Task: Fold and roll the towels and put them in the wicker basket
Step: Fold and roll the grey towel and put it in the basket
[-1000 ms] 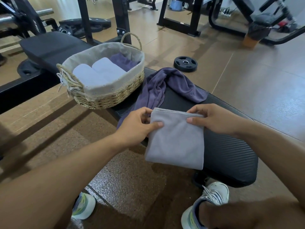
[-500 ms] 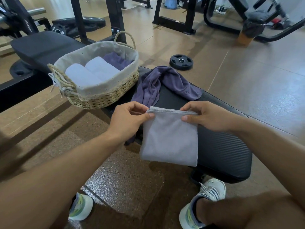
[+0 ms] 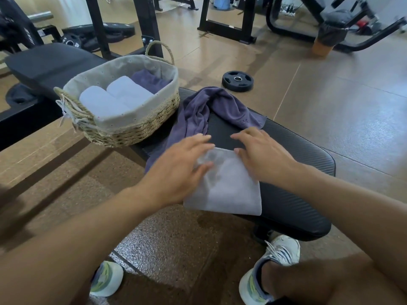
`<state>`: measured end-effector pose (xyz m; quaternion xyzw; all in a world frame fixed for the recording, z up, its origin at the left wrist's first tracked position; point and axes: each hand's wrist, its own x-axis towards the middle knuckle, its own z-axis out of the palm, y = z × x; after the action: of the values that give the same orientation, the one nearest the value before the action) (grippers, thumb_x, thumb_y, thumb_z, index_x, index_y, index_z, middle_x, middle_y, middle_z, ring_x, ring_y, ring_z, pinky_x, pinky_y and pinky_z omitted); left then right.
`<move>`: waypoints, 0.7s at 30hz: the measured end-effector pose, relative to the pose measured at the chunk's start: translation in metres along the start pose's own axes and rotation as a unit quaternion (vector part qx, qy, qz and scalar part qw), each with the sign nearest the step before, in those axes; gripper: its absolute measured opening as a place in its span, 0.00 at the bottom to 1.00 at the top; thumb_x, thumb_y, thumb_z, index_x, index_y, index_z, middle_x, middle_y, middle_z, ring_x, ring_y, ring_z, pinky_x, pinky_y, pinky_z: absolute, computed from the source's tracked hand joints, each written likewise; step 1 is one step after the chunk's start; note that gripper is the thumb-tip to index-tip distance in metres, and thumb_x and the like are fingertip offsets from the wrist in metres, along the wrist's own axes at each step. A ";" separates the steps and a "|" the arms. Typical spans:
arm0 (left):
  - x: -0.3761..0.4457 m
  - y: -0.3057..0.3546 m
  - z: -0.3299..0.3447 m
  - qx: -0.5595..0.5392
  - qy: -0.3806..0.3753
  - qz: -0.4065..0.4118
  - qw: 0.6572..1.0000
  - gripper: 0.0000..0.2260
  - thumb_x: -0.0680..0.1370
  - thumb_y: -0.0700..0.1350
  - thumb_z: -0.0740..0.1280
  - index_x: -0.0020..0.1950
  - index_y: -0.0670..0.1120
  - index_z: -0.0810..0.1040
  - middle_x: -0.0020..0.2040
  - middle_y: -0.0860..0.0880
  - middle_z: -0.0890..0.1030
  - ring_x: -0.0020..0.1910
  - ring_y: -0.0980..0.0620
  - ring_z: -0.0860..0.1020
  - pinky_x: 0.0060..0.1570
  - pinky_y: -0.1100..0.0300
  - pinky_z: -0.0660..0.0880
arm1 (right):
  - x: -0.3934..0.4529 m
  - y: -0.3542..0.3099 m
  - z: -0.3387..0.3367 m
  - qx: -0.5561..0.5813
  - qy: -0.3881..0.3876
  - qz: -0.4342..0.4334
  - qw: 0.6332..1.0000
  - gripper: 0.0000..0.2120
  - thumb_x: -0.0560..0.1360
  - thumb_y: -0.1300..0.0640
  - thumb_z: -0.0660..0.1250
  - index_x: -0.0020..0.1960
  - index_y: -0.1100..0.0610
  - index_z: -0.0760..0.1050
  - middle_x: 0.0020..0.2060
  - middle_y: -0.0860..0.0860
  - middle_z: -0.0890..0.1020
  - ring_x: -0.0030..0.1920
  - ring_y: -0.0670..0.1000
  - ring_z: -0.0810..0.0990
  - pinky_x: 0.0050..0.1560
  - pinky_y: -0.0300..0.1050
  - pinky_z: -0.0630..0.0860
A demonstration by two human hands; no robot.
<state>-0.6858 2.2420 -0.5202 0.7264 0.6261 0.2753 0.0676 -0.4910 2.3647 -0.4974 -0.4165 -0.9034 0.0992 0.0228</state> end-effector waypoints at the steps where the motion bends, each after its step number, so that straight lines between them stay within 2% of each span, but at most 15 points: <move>1: -0.004 0.002 0.007 0.034 -0.056 0.010 0.998 0.31 0.81 0.64 0.56 0.79 0.46 0.66 0.81 0.49 0.62 0.81 0.54 0.56 0.79 0.54 0.54 | -0.006 -0.009 0.003 -0.006 0.015 -0.035 0.999 0.23 0.84 0.52 0.60 0.78 0.53 0.65 0.74 0.52 0.69 0.74 0.57 0.67 0.72 0.52 0.65; 3: -0.010 0.000 0.018 0.085 -0.153 0.008 0.984 0.47 0.75 0.76 0.48 0.83 0.45 0.48 0.84 0.50 0.44 0.81 0.56 0.39 0.80 0.55 0.42 | -0.019 -0.022 0.016 -0.013 0.008 -0.084 0.996 0.26 0.84 0.52 0.58 0.80 0.55 0.60 0.79 0.52 0.64 0.79 0.55 0.61 0.78 0.51 0.59; 4: -0.011 -0.003 0.021 0.104 -0.188 0.004 0.977 0.53 0.71 0.80 0.46 0.83 0.44 0.42 0.83 0.50 0.39 0.80 0.57 0.34 0.80 0.56 0.39 | -0.024 -0.024 0.025 -0.016 -0.010 -0.093 0.995 0.27 0.85 0.50 0.56 0.81 0.56 0.57 0.81 0.52 0.60 0.81 0.54 0.56 0.80 0.49 0.53; 6: -0.010 -0.008 0.025 0.123 -0.228 0.003 0.966 0.58 0.66 0.83 0.43 0.82 0.45 0.36 0.82 0.49 0.34 0.79 0.57 0.30 0.79 0.56 0.36 | -0.030 -0.019 0.040 -0.019 -0.040 -0.090 0.995 0.30 0.86 0.45 0.50 0.82 0.57 0.51 0.82 0.52 0.53 0.82 0.51 0.48 0.80 0.44 0.43; 9: -0.002 -0.014 0.028 0.103 -0.245 -0.012 0.964 0.56 0.66 0.82 0.40 0.82 0.45 0.37 0.82 0.49 0.34 0.79 0.57 0.30 0.79 0.58 0.35 | -0.033 -0.009 0.052 -0.023 -0.035 -0.076 0.996 0.35 0.82 0.37 0.41 0.83 0.56 0.47 0.83 0.50 0.49 0.82 0.47 0.43 0.79 0.41 0.37; 11: 0.004 -0.016 0.029 0.089 -0.246 -0.020 0.965 0.53 0.68 0.80 0.37 0.82 0.46 0.38 0.82 0.50 0.35 0.79 0.58 0.32 0.78 0.59 0.35 | -0.031 -0.006 0.054 -0.011 -0.042 -0.064 0.997 0.34 0.84 0.37 0.43 0.83 0.55 0.44 0.83 0.48 0.47 0.82 0.46 0.41 0.79 0.41 0.35; 14: 0.013 -0.018 0.031 0.100 -0.251 -0.024 0.963 0.47 0.73 0.75 0.41 0.83 0.46 0.39 0.83 0.50 0.37 0.79 0.58 0.33 0.78 0.60 0.35 | -0.025 -0.005 0.050 -0.005 -0.059 -0.046 0.997 0.33 0.84 0.39 0.46 0.83 0.54 0.42 0.83 0.47 0.44 0.81 0.45 0.38 0.79 0.42 0.35; 18: 0.017 -0.018 0.030 0.105 -0.246 -0.026 0.963 0.43 0.77 0.71 0.43 0.83 0.46 0.39 0.83 0.50 0.37 0.79 0.59 0.33 0.77 0.61 0.34 | -0.027 -0.010 0.043 -0.019 -0.055 -0.029 0.998 0.33 0.85 0.40 0.43 0.83 0.56 0.43 0.83 0.50 0.43 0.82 0.49 0.37 0.80 0.47 0.36; 21: 0.012 -0.022 0.026 0.108 -0.228 -0.031 0.967 0.44 0.76 0.73 0.41 0.83 0.45 0.42 0.83 0.49 0.39 0.80 0.58 0.35 0.79 0.59 0.36 | -0.043 -0.019 0.034 -0.039 -0.019 -0.074 0.996 0.33 0.84 0.41 0.39 0.83 0.57 0.49 0.83 0.52 0.48 0.82 0.52 0.43 0.81 0.48 0.41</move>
<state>-0.6911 2.2644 -0.5482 0.7531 0.6423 0.0307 0.1388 -0.4817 2.3143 -0.5251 -0.3473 -0.9352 0.0696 -0.0037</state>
